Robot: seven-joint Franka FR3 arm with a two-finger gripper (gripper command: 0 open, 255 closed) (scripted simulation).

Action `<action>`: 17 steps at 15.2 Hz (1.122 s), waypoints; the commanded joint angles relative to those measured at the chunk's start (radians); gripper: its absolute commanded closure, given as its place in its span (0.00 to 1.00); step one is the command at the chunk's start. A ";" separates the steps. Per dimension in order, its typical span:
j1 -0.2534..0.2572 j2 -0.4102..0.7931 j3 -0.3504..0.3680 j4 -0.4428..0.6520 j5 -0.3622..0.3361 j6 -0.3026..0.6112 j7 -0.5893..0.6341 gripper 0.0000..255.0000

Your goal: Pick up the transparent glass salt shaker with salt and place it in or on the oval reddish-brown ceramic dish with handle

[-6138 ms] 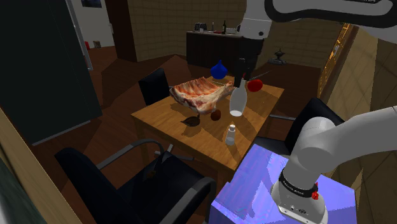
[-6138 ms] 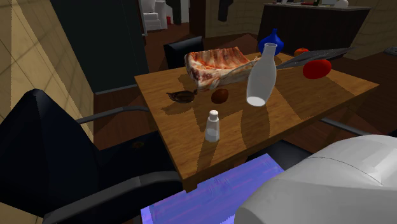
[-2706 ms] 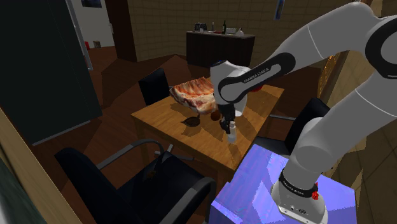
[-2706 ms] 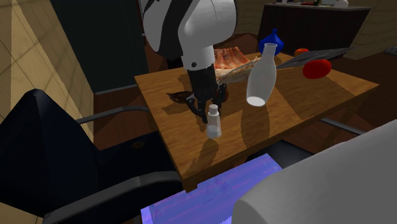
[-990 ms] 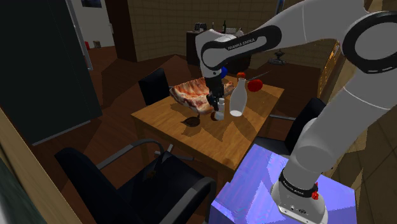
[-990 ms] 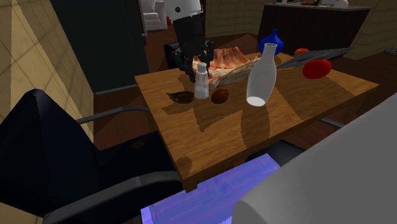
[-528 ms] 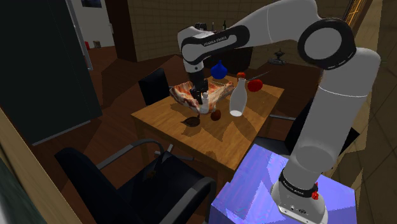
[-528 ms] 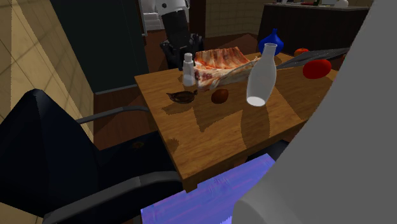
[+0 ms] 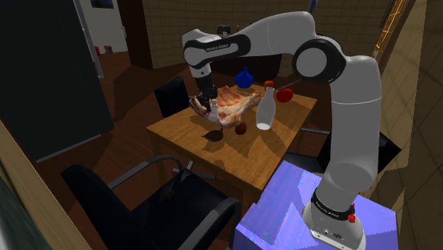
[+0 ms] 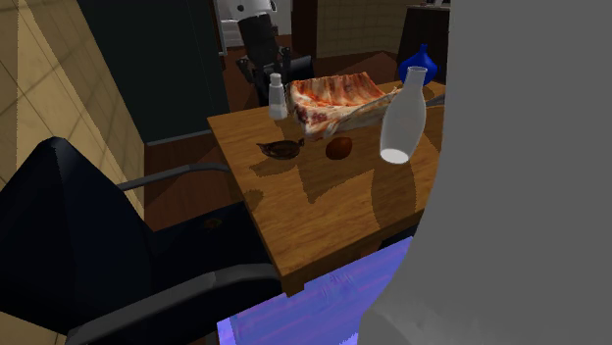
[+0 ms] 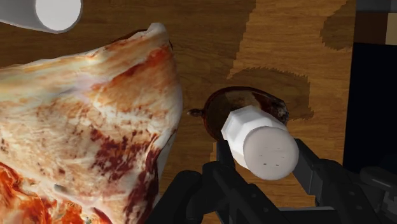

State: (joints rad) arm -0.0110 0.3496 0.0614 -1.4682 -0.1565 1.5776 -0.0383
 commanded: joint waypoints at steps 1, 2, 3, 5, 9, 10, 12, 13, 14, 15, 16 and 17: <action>0.001 0.014 0.000 -0.002 -0.001 0.016 0.004 1.00; 0.001 0.015 0.000 -0.014 -0.001 0.029 0.006 1.00; 0.000 0.017 0.000 -0.025 -0.001 0.042 0.007 1.00; 0.000 0.020 0.000 -0.046 -0.002 0.067 0.010 1.00; -0.001 0.030 0.000 -0.086 -0.003 0.116 0.017 1.00; -0.001 0.033 -0.001 -0.096 -0.004 0.128 0.018 1.00; -0.002 0.039 -0.001 -0.113 -0.005 0.151 0.022 1.00; -0.002 0.043 -0.001 -0.122 -0.005 0.163 0.023 1.00; -0.002 0.047 -0.001 -0.130 -0.006 0.176 0.025 1.00; -0.002 0.046 -0.001 -0.131 -0.006 0.176 0.025 1.00; -0.002 0.047 -0.001 -0.130 -0.006 0.176 0.025 1.00; -0.002 0.047 -0.001 -0.130 -0.006 0.176 0.025 1.00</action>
State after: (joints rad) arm -0.0133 0.3961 0.0601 -1.5972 -0.1624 1.7514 -0.0139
